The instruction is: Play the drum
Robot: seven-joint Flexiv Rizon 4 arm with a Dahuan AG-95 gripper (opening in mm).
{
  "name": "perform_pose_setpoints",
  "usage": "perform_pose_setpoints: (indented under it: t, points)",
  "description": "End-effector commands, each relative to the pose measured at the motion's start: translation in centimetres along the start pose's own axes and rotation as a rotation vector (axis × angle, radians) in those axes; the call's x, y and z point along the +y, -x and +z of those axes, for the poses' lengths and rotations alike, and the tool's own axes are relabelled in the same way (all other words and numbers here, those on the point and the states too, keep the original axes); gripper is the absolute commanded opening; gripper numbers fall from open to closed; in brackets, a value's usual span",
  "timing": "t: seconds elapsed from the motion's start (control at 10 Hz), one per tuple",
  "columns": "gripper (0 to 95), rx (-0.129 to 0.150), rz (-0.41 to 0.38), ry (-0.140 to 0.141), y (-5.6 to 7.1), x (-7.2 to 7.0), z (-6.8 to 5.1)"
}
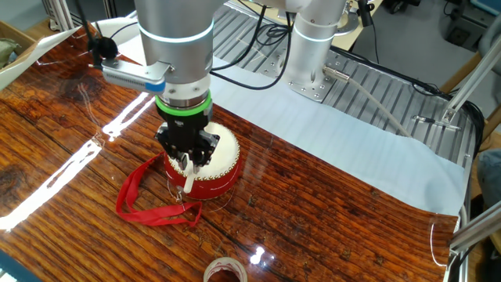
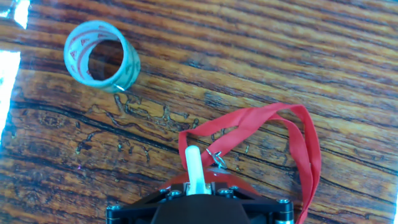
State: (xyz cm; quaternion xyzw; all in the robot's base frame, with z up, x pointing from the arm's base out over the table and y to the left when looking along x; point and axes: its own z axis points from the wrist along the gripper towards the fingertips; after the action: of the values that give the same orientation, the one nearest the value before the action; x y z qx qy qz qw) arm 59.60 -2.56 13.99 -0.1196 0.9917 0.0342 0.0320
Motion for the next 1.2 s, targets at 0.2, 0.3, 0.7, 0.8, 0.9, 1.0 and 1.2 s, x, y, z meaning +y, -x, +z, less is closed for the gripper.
perform_pose_setpoints:
  t: [0.2,0.3,0.7,0.8,0.9,1.0,1.2]
  points:
    - [38.0,-0.022,0.000,-0.008,-0.8,-0.3,0.3]
    - [38.0,-0.027,0.000,-0.009,-1.3,-0.3,0.7]
    - [38.0,-0.027,0.000,-0.009,-1.9,0.0,1.1]
    - [38.0,-0.025,0.000,-0.007,-1.9,0.0,1.1]
    - [38.0,-0.024,0.000,-0.008,-1.9,0.0,1.1]
    - [38.0,-0.020,0.000,-0.007,-1.9,0.0,1.1]
    - [38.0,-0.018,0.000,-0.006,-2.2,-0.2,1.2]
